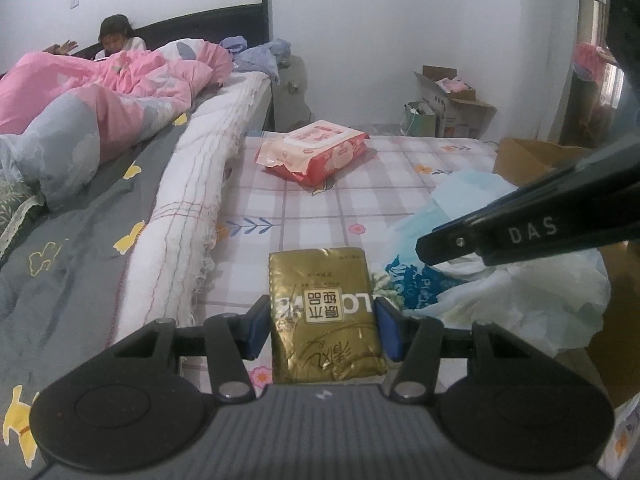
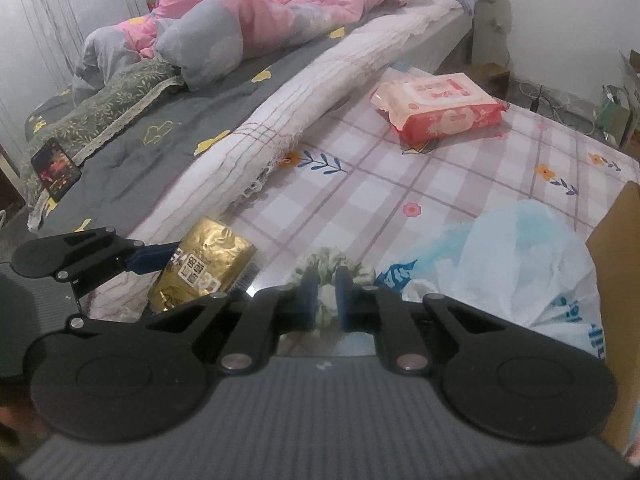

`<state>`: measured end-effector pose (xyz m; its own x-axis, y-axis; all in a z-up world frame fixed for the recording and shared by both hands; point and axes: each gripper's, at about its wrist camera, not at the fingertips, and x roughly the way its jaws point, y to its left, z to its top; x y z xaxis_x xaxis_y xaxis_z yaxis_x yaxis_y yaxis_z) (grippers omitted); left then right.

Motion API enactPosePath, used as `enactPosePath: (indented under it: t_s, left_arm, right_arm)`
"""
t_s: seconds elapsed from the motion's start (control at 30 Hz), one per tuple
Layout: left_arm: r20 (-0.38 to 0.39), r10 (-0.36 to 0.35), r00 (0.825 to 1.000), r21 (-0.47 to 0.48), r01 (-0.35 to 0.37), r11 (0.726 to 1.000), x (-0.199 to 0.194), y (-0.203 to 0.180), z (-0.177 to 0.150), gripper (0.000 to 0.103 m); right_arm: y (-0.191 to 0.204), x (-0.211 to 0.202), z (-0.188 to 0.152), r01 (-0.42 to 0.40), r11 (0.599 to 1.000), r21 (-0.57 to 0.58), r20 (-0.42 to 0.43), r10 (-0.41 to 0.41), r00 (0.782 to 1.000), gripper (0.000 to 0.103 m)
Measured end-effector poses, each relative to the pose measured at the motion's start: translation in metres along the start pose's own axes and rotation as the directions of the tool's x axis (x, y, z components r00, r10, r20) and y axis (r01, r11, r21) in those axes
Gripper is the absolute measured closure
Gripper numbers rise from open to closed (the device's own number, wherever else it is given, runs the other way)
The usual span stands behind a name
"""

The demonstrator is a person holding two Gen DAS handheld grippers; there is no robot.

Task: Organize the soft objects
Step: 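Close the right tool on the green floral scrunchie and lift it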

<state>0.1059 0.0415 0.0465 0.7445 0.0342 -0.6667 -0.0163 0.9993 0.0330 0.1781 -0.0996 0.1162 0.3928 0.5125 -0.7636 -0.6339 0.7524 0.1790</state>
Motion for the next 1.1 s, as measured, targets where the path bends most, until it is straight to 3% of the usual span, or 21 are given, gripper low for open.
enactPosePath:
  t_s: [0.13,0.3,0.67,1.1]
  left_arm:
    - [-0.004,0.007,1.0,0.001,-0.007,1.0,-0.002,0.0,-0.004,0.048]
    - [-0.011,0.022,1.0,-0.013,-0.023,1.0,-0.003,0.009,-0.01,0.048]
    - [-0.109,0.05,0.993,-0.088,-0.06,0.994,0.028,0.052,-0.034,0.048]
    - [-0.175,0.039,0.984,-0.118,-0.06,0.991,0.052,0.064,-0.05,0.048]
  right_arm:
    - [-0.005,0.001,-0.004,-0.03,0.999,0.038,-0.019,0.031,0.999,0.091]
    - [0.0,0.017,-0.005,-0.036,0.999,-0.014,-0.06,0.035,0.998,0.05]
    - [0.022,0.093,0.012,-0.02,0.978,-0.21,-0.188,-0.02,0.982,0.042]
    - [0.03,0.147,0.004,-0.006,0.954,-0.301,-0.27,-0.079,0.96,0.031]
